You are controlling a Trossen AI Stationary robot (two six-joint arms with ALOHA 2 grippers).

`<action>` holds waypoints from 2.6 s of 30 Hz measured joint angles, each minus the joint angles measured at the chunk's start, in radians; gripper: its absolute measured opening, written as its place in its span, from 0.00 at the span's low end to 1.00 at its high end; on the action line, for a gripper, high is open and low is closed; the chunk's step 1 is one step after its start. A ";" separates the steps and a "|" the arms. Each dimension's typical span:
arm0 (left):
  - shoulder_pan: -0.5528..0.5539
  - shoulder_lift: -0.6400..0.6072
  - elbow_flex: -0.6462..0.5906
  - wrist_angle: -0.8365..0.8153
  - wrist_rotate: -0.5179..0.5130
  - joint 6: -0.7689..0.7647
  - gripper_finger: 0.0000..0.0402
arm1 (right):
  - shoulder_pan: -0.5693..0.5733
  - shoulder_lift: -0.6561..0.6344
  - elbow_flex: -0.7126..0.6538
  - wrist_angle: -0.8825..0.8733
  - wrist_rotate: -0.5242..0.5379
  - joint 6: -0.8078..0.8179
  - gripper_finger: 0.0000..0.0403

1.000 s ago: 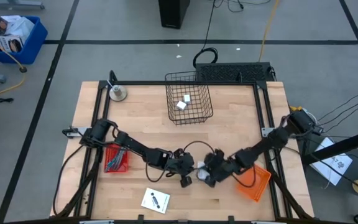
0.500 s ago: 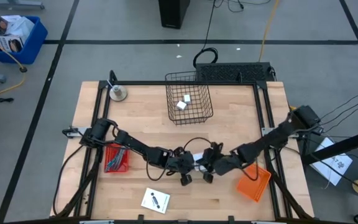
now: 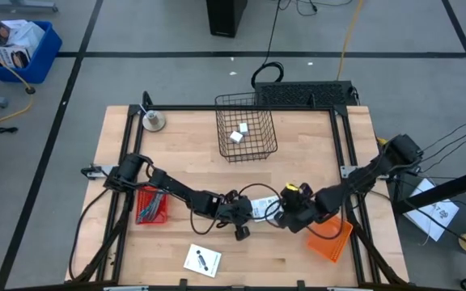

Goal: Pick and place items into bin
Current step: Put the right card reader box into the orange basket

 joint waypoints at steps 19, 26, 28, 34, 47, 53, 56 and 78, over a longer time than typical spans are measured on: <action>0.008 0.000 -0.001 -0.011 -0.024 0.015 0.09 | -0.036 0.089 -0.081 0.104 -0.133 0.101 0.00; 0.016 0.000 -0.001 -0.018 -0.004 0.013 0.09 | -0.019 0.048 -0.093 0.193 -0.048 -0.007 0.00; 0.015 -0.002 -0.001 -0.025 -0.003 0.014 0.09 | -0.017 0.027 -0.093 0.219 0.000 -0.035 0.00; 0.012 -0.003 -0.001 -0.032 -0.001 0.013 0.09 | -0.011 0.008 -0.092 0.227 0.041 -0.058 0.00; 0.012 -0.002 -0.001 -0.040 0.044 0.018 0.09 | 0.012 0.007 -0.090 0.268 0.069 -0.125 0.00; 0.012 -0.002 -0.001 -0.041 0.048 0.018 0.09 | 0.013 0.006 -0.088 0.268 0.067 -0.129 0.00; 0.007 -0.002 -0.001 -0.042 0.046 0.019 0.09 | 0.014 0.006 -0.087 0.270 0.067 -0.135 0.00; 0.010 0.001 0.000 -0.045 0.084 0.018 0.09 | 0.029 -0.003 -0.079 0.447 0.039 -0.238 0.00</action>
